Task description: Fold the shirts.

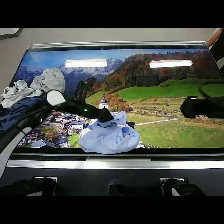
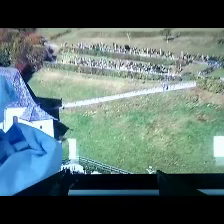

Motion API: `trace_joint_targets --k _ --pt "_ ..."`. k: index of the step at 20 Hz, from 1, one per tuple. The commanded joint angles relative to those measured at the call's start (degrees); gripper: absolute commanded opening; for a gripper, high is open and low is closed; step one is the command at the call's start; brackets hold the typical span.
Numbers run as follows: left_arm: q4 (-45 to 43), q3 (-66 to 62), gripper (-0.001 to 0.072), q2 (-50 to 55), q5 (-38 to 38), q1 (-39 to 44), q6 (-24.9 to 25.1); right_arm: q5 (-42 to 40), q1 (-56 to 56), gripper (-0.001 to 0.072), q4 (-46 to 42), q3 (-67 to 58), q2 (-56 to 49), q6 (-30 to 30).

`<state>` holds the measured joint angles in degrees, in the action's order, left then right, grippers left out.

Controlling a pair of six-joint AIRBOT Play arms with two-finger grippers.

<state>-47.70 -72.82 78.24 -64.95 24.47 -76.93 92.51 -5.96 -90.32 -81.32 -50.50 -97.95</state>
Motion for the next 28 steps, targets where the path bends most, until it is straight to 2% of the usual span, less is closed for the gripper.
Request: trace_joint_targets --k 1,2,3,6,9,11,14,15,16,17,18,19,20,24,28 --pt "-10.0 -5.2 0.0652 0.8 -14.3 -10.3 -0.2 -0.8 -0.1 0.0647 6.8 7.0 -7.6 2.7" --pt "-14.7 -4.5 0.0653 -0.7 -16.9 -13.2 -1.4 -2.7 -0.1 0.0648 9.5 10.4 -10.0 3.3" --pt "-17.8 -2.5 0.0689 -2.4 -19.2 -15.8 -2.0 -5.9 0.0 0.0648 12.9 14.8 -12.5 4.2" --pt "-17.4 11.6 0.0691 -8.0 -19.2 -21.1 -1.9 -11.4 -0.1 0.0665 23.6 25.4 -20.2 7.0" --pt "-10.5 27.6 0.0671 -10.6 -12.2 -20.1 0.4 -13.4 -0.1 0.0685 33.0 29.4 -26.2 11.8" --pt "-6.3 34.0 0.0670 -10.3 -5.1 -17.5 1.1 -15.3 -0.1 0.0697 32.7 29.5 -28.3 11.8" --pt "-3.4 36.6 0.0657 -9.4 2.9 -12.7 1.1 -17.1 -0.1 0.0694 34.3 29.5 -30.2 11.8" --pt "-3.0 36.6 0.0512 -9.0 4.2 -11.1 1.1 -17.3 -0.1 0.0692 35.1 29.5 -30.9 11.8" --pt "-3.0 36.6 0.0295 -8.7 5.0 -10.0 1.0 -17.4 -0.1 0.0681 35.7 29.5 -31.8 11.8" --pt "-3.0 36.6 0.0121 -8.7 5.1 -9.4 1.1 -17.2 -0.1 0.0642 36.3 29.5 -32.6 11.7" --pt "-3.0 36.3 0.0095 -8.8 4.8 -9.4 1.1 -16.9 -0.1 0.0470 38.0 29.5 -33.3 11.9" --pt "-4.0 35.4 0.0087 -9.2 4.1 -9.5 1.1 -17.8 -0.1 0.0078 39.2 29.5 -33.3 12.8" --pt "-6.7 33.9 0.0030 -10.2 3.5 -9.5 1.1 -19.0 -0.1 0.0043 40.3 29.2 -32.5 13.1" --pt "-25.7 17.8 0.0030 -22.1 1.3 -9.5 -7.5 -23.7 0.1 0.0042 39.1 18.3 -20.6 19.3" --pt "-31.1 -10.7 0.0029 -32.4 1.7 -9.5 -9.8 -39.6 0.1 0.0042 32.0 -4.3 -4.5 20.0"
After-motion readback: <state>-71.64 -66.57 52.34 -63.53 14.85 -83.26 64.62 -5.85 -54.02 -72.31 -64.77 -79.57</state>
